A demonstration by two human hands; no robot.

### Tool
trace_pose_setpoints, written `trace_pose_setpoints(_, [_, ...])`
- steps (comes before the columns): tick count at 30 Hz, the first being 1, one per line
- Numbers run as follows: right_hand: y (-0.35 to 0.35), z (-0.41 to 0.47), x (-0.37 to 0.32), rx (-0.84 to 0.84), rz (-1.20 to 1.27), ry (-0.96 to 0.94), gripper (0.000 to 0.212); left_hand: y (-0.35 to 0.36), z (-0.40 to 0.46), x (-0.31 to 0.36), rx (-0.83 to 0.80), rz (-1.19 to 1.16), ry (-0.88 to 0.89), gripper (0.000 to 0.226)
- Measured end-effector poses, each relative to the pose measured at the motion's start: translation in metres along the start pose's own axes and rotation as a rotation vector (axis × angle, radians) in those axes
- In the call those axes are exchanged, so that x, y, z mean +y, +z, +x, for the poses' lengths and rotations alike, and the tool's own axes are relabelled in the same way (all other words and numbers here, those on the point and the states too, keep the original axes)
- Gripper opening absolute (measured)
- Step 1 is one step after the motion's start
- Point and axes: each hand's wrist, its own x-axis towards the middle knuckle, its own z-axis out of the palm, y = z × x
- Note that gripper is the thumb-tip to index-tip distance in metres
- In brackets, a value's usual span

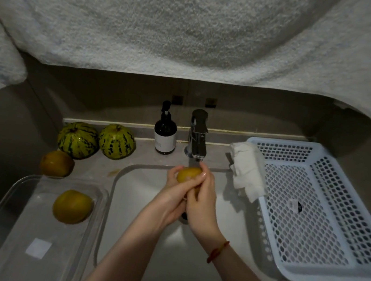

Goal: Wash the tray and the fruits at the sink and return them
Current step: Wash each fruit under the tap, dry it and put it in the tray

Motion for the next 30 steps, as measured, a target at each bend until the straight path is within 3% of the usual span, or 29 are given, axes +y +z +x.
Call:
trace_pose_setpoints(3, [-0.008, -0.003, 0.003, -0.202, 0.123, -0.014, 0.060, -0.006, 0.004, 0.001, 0.051, -0.040, 0.059, 0.050])
trace_pose_setpoints(6, [-0.022, 0.001, 0.003, -0.319, 0.334, 0.102, 0.057, -0.014, 0.004, 0.003, -0.017, -0.167, -0.090, 0.043])
trace_pose_setpoints(9, [-0.021, 0.005, 0.001, -0.248, 0.327, 0.107, 0.057, -0.014, 0.007, 0.001, -0.044, -0.065, -0.159, 0.041])
trace_pose_setpoints(11, [-0.019, 0.009, -0.001, -0.147, 0.321, 0.170, 0.042, -0.010, 0.007, -0.003, 0.003, 0.142, -0.120, 0.038])
trace_pose_setpoints(13, [-0.012, 0.017, 0.003, 0.026, 0.387, 0.427, 0.029, -0.004, 0.009, -0.009, 0.071, 0.284, -0.074, 0.039])
trace_pose_setpoints(15, [-0.005, 0.023, 0.003, 0.102, 0.663, 0.849, 0.039, -0.004, 0.017, -0.016, 0.170, 0.482, 0.060, 0.040])
trace_pose_setpoints(17, [-0.001, 0.023, 0.002, 0.122, 0.841, 0.987, 0.041, -0.005, 0.020, -0.015, 0.218, 0.697, 0.212, 0.033])
trace_pose_setpoints(19, [0.002, 0.023, 0.004, 0.168, 0.755, 0.890, 0.040, -0.003, 0.015, -0.011, 0.103, 0.670, 0.245, 0.022])
trace_pose_setpoints(21, [0.003, 0.018, 0.006, 0.156, 0.503, 0.642, 0.040, 0.002, 0.008, -0.008, 0.054, 0.434, 0.181, 0.021])
trace_pose_setpoints(24, [0.002, 0.001, 0.013, 0.012, 0.169, 0.160, 0.037, 0.008, 0.011, -0.002, 0.122, -0.035, -0.068, 0.035])
trace_pose_setpoints(27, [-0.010, -0.008, 0.018, -0.178, -0.099, -0.267, 0.048, 0.003, 0.014, 0.008, 0.160, -0.194, -0.262, 0.039])
trace_pose_setpoints(28, [-0.016, -0.006, 0.021, -0.230, -0.128, -0.303, 0.052, 0.000, 0.014, 0.008, 0.142, -0.150, -0.285, 0.038])
trace_pose_setpoints(30, [-0.026, 0.003, 0.016, -0.211, -0.055, -0.197, 0.053, -0.005, 0.011, 0.004, 0.079, 0.010, -0.323, 0.039])
